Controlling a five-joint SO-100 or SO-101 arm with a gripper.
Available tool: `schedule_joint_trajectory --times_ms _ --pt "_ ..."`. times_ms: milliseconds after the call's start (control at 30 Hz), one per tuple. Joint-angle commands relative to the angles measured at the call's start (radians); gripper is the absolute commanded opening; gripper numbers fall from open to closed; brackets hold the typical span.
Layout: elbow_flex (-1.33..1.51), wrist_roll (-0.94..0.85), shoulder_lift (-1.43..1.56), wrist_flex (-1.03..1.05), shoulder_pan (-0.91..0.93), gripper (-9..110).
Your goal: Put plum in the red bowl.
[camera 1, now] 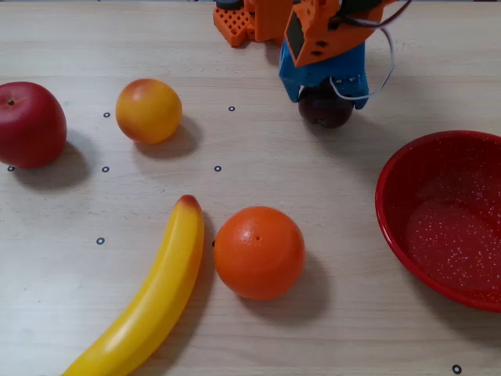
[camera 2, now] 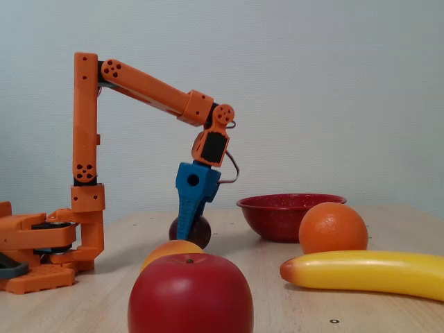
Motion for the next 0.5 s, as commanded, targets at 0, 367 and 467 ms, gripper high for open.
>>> schedule_joint_trajectory --times_ms 0,367,467 --pt "-0.114 0.046 0.084 0.052 -0.029 0" --pt "-0.403 0.207 0.147 0.207 -0.035 0" --pt "-0.505 0.268 0.158 0.236 -0.044 0"
